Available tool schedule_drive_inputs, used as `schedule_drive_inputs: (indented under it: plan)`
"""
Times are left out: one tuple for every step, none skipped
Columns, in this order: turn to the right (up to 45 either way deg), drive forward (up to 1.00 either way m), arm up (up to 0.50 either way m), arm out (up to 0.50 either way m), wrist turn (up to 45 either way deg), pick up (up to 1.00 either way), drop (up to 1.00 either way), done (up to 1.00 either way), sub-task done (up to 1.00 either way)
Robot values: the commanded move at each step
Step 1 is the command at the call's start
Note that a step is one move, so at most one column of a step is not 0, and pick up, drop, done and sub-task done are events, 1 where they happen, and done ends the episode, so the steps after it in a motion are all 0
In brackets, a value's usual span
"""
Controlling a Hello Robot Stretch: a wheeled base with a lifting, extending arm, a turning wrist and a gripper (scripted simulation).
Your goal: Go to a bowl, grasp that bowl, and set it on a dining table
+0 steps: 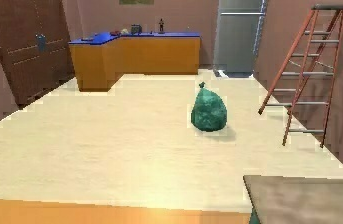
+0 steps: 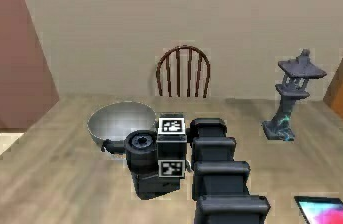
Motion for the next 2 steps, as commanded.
schedule_drive_inputs:
  plan:
    - [45.0, 0.00, 0.00, 0.00, 0.0, 0.00, 0.00, 0.00, 0.00]
    - [0.0, 0.00, 0.00, 0.32, 0.0, 0.00, 0.00, 0.00, 0.00]
